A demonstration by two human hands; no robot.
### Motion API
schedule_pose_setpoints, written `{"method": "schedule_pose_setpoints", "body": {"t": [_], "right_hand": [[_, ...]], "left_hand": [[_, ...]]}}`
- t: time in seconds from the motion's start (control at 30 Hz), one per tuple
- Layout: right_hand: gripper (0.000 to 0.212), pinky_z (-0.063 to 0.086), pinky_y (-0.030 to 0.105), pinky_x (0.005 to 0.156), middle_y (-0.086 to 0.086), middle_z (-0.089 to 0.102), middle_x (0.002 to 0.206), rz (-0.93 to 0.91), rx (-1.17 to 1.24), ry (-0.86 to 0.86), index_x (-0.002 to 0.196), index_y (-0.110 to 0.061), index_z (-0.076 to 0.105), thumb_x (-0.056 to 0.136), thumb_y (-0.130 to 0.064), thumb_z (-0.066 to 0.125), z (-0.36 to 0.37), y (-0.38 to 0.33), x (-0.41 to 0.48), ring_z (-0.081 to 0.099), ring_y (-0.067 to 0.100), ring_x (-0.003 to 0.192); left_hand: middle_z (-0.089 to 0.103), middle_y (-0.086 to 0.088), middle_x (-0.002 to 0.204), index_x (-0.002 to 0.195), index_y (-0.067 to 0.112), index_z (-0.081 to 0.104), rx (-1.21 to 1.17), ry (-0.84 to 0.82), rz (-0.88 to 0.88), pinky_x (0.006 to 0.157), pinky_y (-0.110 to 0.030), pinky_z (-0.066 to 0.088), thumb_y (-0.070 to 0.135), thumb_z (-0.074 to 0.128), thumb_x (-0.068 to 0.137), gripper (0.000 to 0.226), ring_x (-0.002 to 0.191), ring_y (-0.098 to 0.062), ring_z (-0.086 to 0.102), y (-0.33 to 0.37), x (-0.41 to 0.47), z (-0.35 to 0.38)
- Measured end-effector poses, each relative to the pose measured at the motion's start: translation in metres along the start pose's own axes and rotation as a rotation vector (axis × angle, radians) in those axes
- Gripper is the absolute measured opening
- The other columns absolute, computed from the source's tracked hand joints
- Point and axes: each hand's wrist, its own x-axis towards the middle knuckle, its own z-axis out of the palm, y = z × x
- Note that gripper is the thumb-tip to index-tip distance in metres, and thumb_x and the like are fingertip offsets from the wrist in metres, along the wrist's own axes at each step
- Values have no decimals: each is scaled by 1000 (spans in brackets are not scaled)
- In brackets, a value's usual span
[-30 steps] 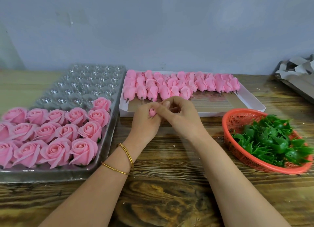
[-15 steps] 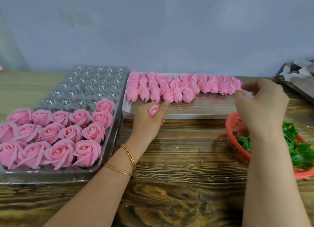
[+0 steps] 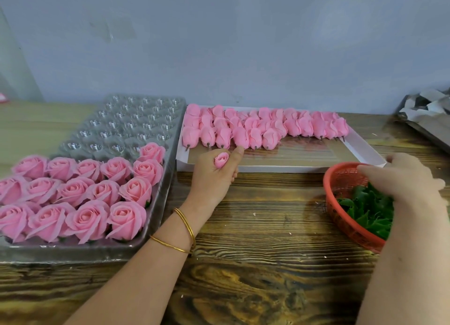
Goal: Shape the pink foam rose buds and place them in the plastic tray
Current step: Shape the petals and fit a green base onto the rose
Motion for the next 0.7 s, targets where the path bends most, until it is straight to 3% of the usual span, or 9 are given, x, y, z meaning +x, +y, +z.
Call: {"method": "schedule_pose_setpoints", "body": {"t": [0.1, 0.3, 0.47, 0.7], "right_hand": [[36, 37, 53, 108, 28, 53, 130, -7, -17, -40, 123, -3, 59, 89, -14, 62, 6, 10, 13, 45, 47, 125], [39, 33, 47, 106, 23, 48, 135, 37, -65, -46, 127, -19, 61, 88, -12, 63, 14, 16, 27, 32, 43, 128], [35, 42, 52, 103, 18, 58, 124, 14, -44, -60, 115, -26, 67, 83, -11, 65, 17, 17, 30, 46, 42, 120], [36, 44, 56, 100, 22, 58, 121, 19, 7, -34, 114, -20, 69, 83, -4, 59, 17, 17, 29, 47, 43, 119]], "left_hand": [[55, 9, 49, 56, 18, 56, -1, 0, 5, 54, -12, 44, 40, 58, 92, 42, 51, 0, 53, 0, 0, 0], [54, 10, 48, 54, 20, 55, -17, -10, 11, 53, -10, 43, 38, 58, 92, 42, 50, 1, 52, 0, -1, 1], [54, 11, 48, 54, 20, 55, -30, -7, 1, 53, -11, 42, 35, 59, 92, 41, 50, 1, 52, 0, -1, 2], [55, 11, 48, 55, 21, 55, -15, -11, 7, 54, -10, 42, 37, 59, 92, 41, 50, 1, 53, -1, -1, 1]]}}
